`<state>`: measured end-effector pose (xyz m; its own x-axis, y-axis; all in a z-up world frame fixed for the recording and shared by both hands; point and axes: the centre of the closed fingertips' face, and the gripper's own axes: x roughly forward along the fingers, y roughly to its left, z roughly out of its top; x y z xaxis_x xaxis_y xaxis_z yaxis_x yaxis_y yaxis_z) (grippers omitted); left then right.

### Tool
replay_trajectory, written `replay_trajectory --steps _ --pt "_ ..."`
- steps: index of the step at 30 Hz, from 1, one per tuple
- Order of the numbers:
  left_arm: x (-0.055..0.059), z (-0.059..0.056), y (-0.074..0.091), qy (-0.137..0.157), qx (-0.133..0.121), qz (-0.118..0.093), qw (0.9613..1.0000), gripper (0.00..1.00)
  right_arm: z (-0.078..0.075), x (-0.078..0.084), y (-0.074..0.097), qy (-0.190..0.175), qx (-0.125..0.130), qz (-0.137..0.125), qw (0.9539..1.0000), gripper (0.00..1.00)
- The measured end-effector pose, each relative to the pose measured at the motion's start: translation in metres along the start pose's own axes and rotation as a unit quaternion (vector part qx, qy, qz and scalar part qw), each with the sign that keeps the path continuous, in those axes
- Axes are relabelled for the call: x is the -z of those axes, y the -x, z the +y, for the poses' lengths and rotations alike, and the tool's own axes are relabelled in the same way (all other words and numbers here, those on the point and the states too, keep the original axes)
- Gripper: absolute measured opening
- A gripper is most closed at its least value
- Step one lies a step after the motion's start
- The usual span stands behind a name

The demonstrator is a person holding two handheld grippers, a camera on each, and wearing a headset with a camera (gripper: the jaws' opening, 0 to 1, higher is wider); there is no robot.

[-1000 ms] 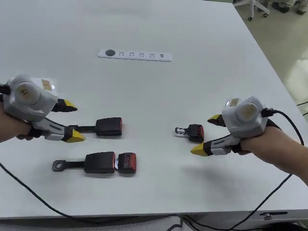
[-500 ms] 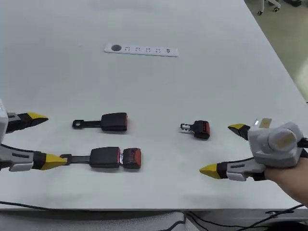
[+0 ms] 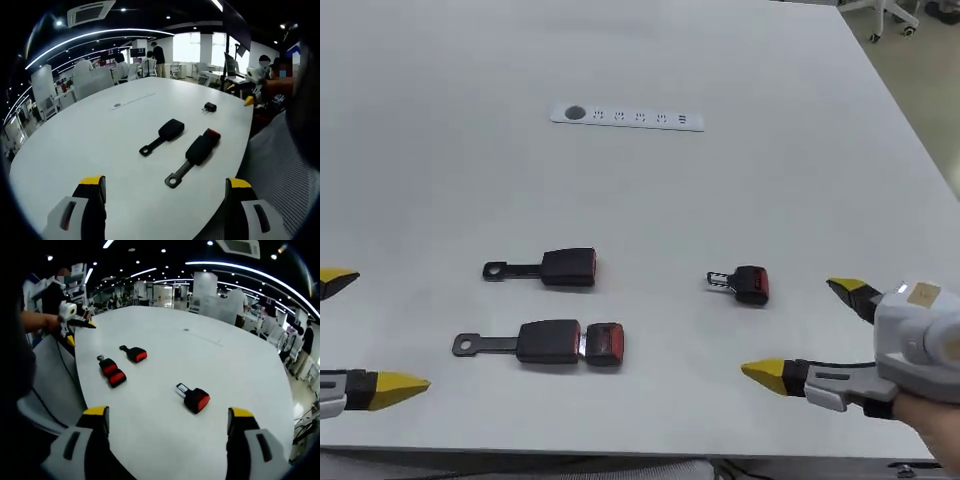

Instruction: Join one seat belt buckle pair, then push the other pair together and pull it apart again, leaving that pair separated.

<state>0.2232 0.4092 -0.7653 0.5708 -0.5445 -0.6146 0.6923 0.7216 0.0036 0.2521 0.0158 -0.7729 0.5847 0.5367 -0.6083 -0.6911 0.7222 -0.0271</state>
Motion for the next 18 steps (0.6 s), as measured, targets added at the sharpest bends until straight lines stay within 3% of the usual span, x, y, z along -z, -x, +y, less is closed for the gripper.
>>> replay_trajectory --steps 6,8,9,10,13,18 --pt "0.004 -0.001 0.003 -0.009 -0.016 0.006 0.9998 1.00 -0.005 0.013 -0.002 -0.025 0.007 0.028 0.9993 1.00" --pt "-0.003 0.002 0.004 -0.013 -0.026 -0.007 0.9995 1.00 -0.003 0.010 -0.001 -0.020 0.005 0.018 0.9996 1.00" --pt "-0.014 0.004 0.006 -0.019 -0.034 -0.030 0.9988 1.00 -0.003 0.006 0.000 -0.012 0.007 0.010 0.9998 1.00" --pt "-0.017 0.006 0.007 -0.021 -0.038 -0.037 0.9984 1.00 -0.003 0.005 0.000 -0.012 0.007 0.010 0.9999 1.00" --pt "-0.017 0.008 0.007 -0.026 -0.043 -0.039 0.9980 1.00 -0.001 0.006 -0.001 -0.014 0.005 0.012 0.9998 1.00" --pt "-0.012 0.007 0.003 -0.036 -0.037 -0.015 0.9986 1.00 0.000 0.009 -0.001 0.002 0.004 0.021 0.9998 0.99"
